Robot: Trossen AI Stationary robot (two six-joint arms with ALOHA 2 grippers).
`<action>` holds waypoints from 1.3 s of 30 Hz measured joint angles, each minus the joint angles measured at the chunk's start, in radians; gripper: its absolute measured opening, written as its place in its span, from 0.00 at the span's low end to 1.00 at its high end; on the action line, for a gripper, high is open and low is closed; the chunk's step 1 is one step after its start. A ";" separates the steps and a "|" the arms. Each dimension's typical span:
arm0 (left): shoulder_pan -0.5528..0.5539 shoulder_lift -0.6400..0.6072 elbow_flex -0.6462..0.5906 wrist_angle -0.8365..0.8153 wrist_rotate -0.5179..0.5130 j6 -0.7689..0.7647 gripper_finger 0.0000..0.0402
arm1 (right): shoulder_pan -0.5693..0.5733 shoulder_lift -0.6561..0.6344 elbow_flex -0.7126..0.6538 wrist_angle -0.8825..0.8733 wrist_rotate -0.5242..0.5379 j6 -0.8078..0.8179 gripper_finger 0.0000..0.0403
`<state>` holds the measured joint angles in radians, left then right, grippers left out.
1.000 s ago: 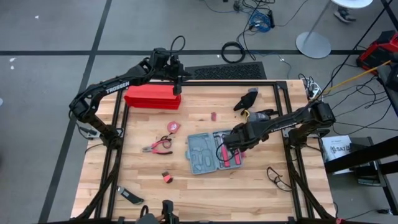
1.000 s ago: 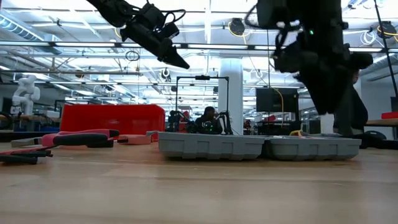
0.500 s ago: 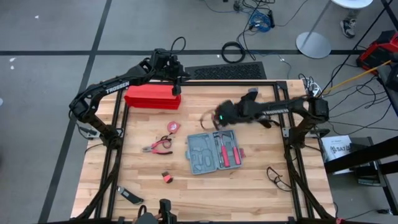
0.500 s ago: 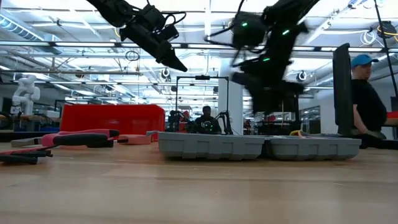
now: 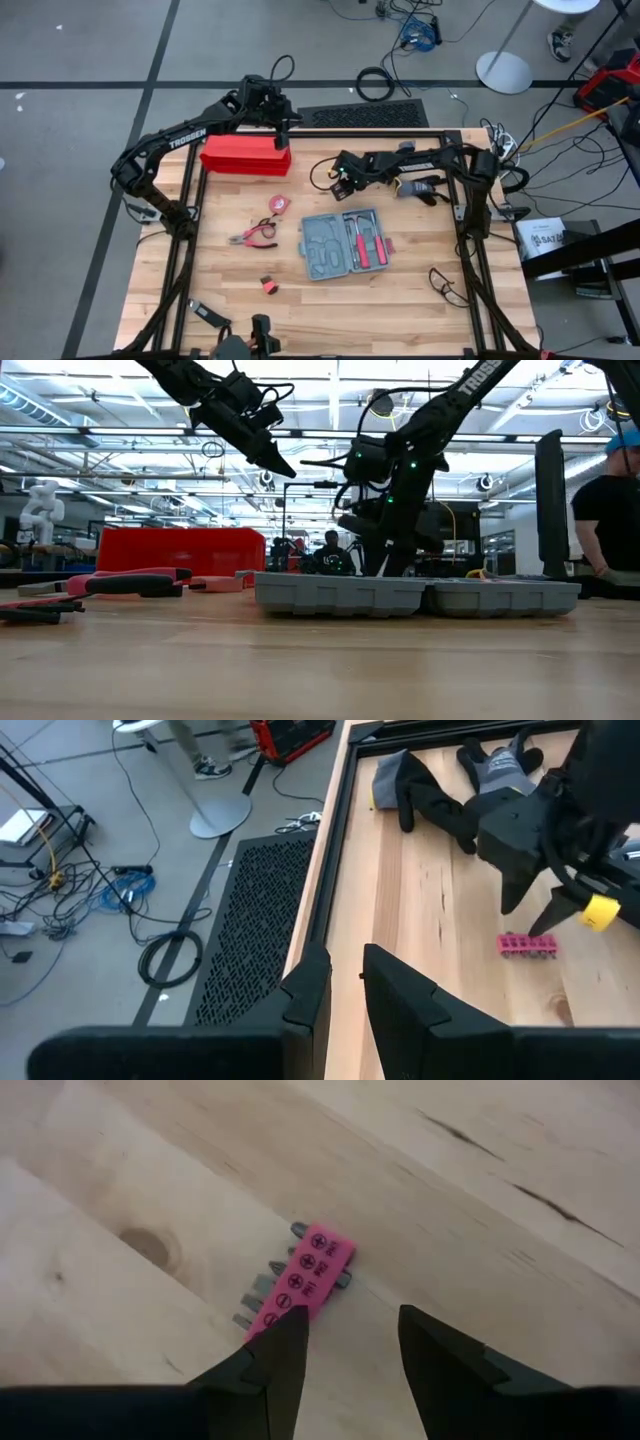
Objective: Prefit tool cases
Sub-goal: Put the top orange screwdriver bit set into the gray pre-fit tool case
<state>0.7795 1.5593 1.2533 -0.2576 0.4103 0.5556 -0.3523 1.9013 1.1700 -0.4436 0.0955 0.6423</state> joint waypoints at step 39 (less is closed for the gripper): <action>-0.397 0.124 -0.220 0.129 -0.181 -0.198 0.00 | -0.122 0.074 0.147 -0.117 -0.110 -0.460 0.00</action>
<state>0.3826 1.6837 1.0329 -0.1287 0.2292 0.3575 -0.4738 1.9754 1.3174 -0.5603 -0.0142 0.1820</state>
